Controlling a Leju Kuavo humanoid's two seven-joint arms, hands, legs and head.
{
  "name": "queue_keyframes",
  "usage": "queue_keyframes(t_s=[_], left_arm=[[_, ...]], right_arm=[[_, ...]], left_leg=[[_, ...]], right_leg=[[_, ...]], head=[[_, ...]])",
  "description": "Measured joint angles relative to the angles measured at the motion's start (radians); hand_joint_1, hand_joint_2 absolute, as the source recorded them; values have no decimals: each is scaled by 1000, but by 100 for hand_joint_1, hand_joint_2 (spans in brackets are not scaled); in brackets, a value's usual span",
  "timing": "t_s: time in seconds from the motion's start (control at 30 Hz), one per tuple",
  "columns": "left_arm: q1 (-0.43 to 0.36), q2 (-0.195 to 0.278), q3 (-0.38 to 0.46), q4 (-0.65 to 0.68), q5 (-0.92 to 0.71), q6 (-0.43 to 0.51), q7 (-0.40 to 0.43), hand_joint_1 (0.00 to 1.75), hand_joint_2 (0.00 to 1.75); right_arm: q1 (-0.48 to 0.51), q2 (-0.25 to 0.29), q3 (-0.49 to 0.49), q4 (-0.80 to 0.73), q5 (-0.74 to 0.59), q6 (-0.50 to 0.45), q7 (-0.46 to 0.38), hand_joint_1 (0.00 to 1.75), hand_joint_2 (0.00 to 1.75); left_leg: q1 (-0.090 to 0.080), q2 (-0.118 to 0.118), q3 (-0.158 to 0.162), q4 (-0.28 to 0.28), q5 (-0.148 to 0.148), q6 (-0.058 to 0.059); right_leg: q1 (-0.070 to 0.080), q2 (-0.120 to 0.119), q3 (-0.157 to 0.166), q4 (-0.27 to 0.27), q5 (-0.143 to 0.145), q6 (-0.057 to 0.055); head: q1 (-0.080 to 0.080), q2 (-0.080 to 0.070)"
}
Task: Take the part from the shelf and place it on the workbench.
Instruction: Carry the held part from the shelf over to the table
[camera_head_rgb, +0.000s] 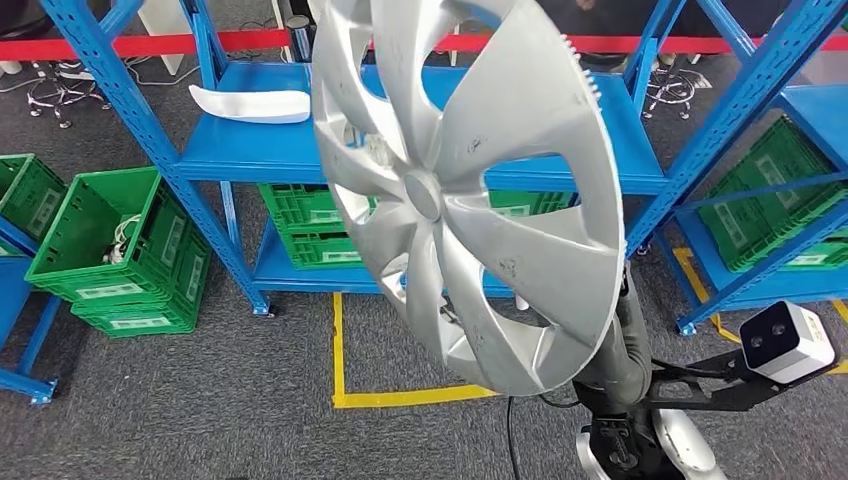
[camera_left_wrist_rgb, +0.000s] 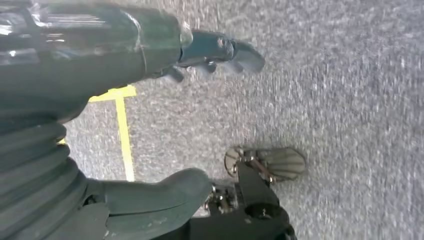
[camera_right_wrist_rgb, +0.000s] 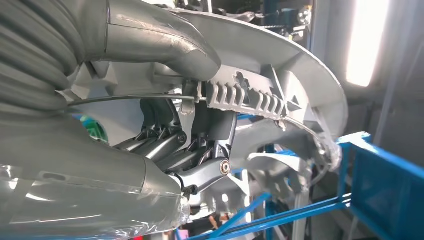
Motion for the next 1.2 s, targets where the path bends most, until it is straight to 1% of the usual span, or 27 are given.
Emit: queue_keyframes(t_s=[0.03,0.07,0.1,0.17,0.2,0.23,0.3,0.33,0.37,0.4,0.43,0.47,0.53,0.57,0.6,0.63,0.7,0.73,0.77,0.8,0.83,0.87,0.9,0.97,1.07,1.13,1.2], left_arm=[[1,1,0,0,2,1,-6,0,175],[2,2,0,0,4,1,-15,0,175],[4,2,0,0,6,1,-23,0,175],[3,2,0,0,8,1,-34,0,175],[3,2,0,0,9,1,-37,0,175],[3,1,0,0,9,1,-38,0,175],[3,1,0,-1,9,1,-40,0,175],[3,1,0,-1,10,1,-41,0,175],[2,0,-1,-3,10,1,-43,0,175],[0,0,-2,-6,10,1,-46,0,175],[-2,-1,-3,-9,10,1,-49,0,175],[-4,-2,-4,-11,10,1,-52,0,175],[-4,-4,-5,-13,10,1,-54,0,175],[-1,-5,-6,-13,11,0,-53,0,175],[1,-7,-6,-12,11,0,-51,0,175],[2,-9,-6,-12,12,0,-48,0,175],[2,-11,-6,-12,13,-1,-42,0,175],[2,-11,-6,-12,14,-1,-39,0,175],[3,-12,-7,-12,15,-1,-37,0,175],[4,-12,-7,-12,17,-1,-35,0,175],[4,-12,-7,-12,18,0,-35,0,175],[4,-13,-7,-12,19,0,-35,0,175],[4,-14,-7,-12,20,0,-35,0,175],[4,-18,-7,-12,21,1,-36,0,175],[5,-21,-7,-12,23,1,-37,0,175],[5,-22,-7,-12,25,1,-37,0,175],[5,-22,-7,-12,26,1,-37,0,175]], right_arm=[[0,1,1,0,1,1,-2,175,175],[0,2,2,0,2,1,-4,175,175],[1,3,3,1,2,2,-6,175,175],[3,7,5,1,1,3,-9,175,175],[4,8,5,2,0,3,-11,175,175],[5,9,6,3,0,3,-12,175,175],[6,10,6,4,0,3,-12,175,175],[6,10,6,5,0,4,-12,175,175],[6,11,6,5,0,4,-12,175,175],[6,12,5,5,0,4,-12,175,175],[6,13,5,5,1,5,-12,175,175],[6,15,5,5,1,6,-12,175,175],[8,15,5,5,3,6,-13,175,175],[9,15,5,5,4,6,-13,175,175],[10,14,5,5,6,6,-12,175,175],[11,14,5,5,7,5,-12,175,175],[12,14,5,5,8,2,-9,175,175],[13,14,5,5,8,0,-7,175,175],[15,14,5,5,9,0,-6,175,175],[17,14,5,5,9,-1,-5,175,175],[19,14,5,5,10,-1,-4,175,175],[20,14,5,4,11,-2,-3,175,175],[20,14,4,2,13,-3,-1,175,175],[19,14,4,-4,17,-7,3,175,175],[17,14,3,-12,23,-15,8,175,175],[17,13,4,-15,27,-19,11,175,175],[18,13,5,-15,29,-21,11,175,175]], left_leg=[[1,1,-6,-1,2,-5],[1,0,-14,7,-14,-11],[3,-3,-24,33,-51,-18],[14,-9,-49,139,-159,-33],[20,-10,-58,204,-196,-41],[24,-10,-61,256,-208,-47],[33,-9,-30,284,-167,-60],[38,-8,8,253,-140,-66],[43,-7,63,197,-130,-71],[45,-8,118,127,-140,-71],[46,-9,161,65,-162,-67],[45,-10,185,23,-181,-58],[42,-11,179,0,-187,-35],[42,-10,170,1,-177,-24],[43,-9,160,-1,-166,-15],[43,-9,149,-1,-155,-7],[39,-9,122,-1,-134,1],[37,-9,109,-1,-124,3],[35,-9,96,-1,-115,3],[32,-9,85,0,-105,3],[29,-8,75,0,-97,2],[27,-8,69,0,-90,1],[25,-8,64,0,-84,-1],[25,-6,58,0,-72,-10],[25,-1,48,4,-66,-27],[24,-5,21,60,-112,-35],[28,-10,-29,182,-183,-43]], right_leg=[[-1,-2,-7,-8,12,0],[-4,-4,-16,-16,26,-4],[-8,-6,-28,-22,41,-6],[-12,-7,-60,-20,67,-8],[-13,-8,-78,-15,78,-5],[-14,-9,-98,-7,88,-2],[-20,-11,-142,13,106,6],[-23,-11,-165,27,113,12],[-25,-11,-187,42,118,18],[-26,-12,-205,59,122,24],[-26,-12,-220,73,127,31],[-27,-13,-230,82,135,38],[-30,-12,-243,87,150,52],[-32,-10,-249,92,140,58],[-34,-8,-257,114,110,64],[-36,-6,-267,152,64,69],[-37,-4,-288,267,-25,77],[-36,-4,-293,318,-38,77],[-36,-4,-288,348,-27,75],[-36,-3,-270,347,1,71],[-34,-3,-236,312,33,64],[-32,-2,-187,248,53,54],[-29,-1,-133,170,56,43],[-21,-2,-63,59,38,27],[-20,-5,-50,8,38,17],[-25,-9,-50,-14,51,10],[-24,-14,-61,-11,58,6]], head=[[2,0],[2,0],[-3,0],[-19,0],[-24,0],[-28,0],[-33,0],[-35,0],[-38,0],[-40,0],[-41,0],[-42,0],[-40,0],[-38,0],[-36,0],[-32,0],[-21,0],[-15,0],[-11,0],[-6,0],[-2,0],[0,0],[2,0],[2,0],[6,0],[-4,0],[-23,0]])
